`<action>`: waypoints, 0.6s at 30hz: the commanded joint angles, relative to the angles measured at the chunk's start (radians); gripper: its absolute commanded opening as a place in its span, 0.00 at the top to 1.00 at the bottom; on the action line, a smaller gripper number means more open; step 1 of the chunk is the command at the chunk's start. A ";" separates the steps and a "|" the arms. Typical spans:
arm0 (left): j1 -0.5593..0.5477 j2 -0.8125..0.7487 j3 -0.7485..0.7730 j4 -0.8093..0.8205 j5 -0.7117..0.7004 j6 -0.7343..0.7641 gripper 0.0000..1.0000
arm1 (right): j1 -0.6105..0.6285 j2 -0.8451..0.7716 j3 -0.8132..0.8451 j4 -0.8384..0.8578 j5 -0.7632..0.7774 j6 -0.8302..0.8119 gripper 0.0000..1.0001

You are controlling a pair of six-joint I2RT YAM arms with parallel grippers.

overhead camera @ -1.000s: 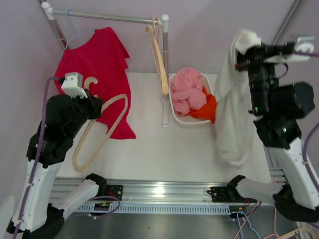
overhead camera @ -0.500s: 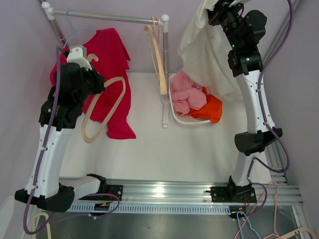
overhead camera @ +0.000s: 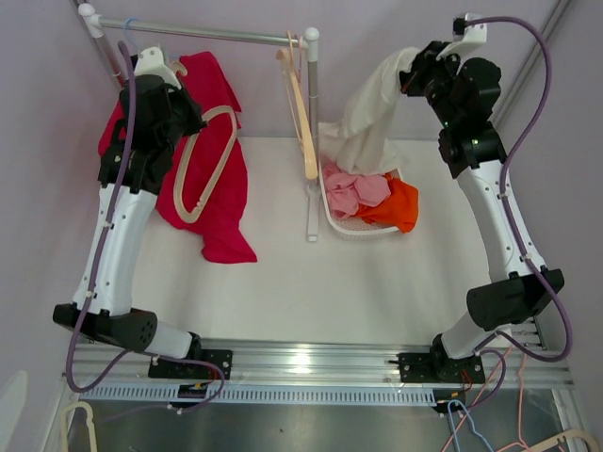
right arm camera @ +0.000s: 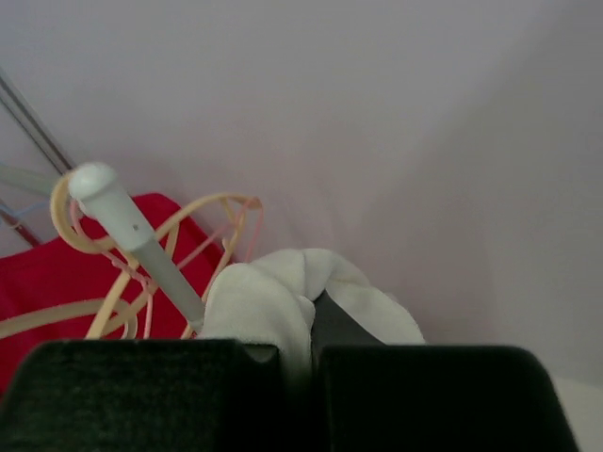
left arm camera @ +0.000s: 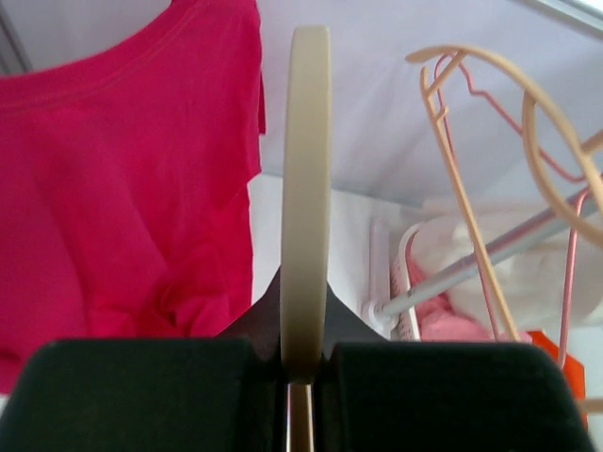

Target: Remove the t-shirt from the hanger

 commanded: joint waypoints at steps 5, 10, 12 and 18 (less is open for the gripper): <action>0.011 0.090 0.122 0.188 0.106 0.031 0.99 | 0.063 0.046 -0.186 -0.415 0.141 0.134 1.00; 0.011 0.127 0.155 0.252 0.179 0.062 0.99 | 0.078 0.497 0.066 -0.824 0.021 0.014 1.00; 0.011 0.126 0.152 0.269 0.182 0.074 0.99 | 0.077 0.443 -0.073 -0.734 0.121 0.046 0.89; 0.006 0.097 0.057 0.438 0.198 0.102 0.99 | 0.039 0.147 -0.217 -0.526 0.195 0.125 0.00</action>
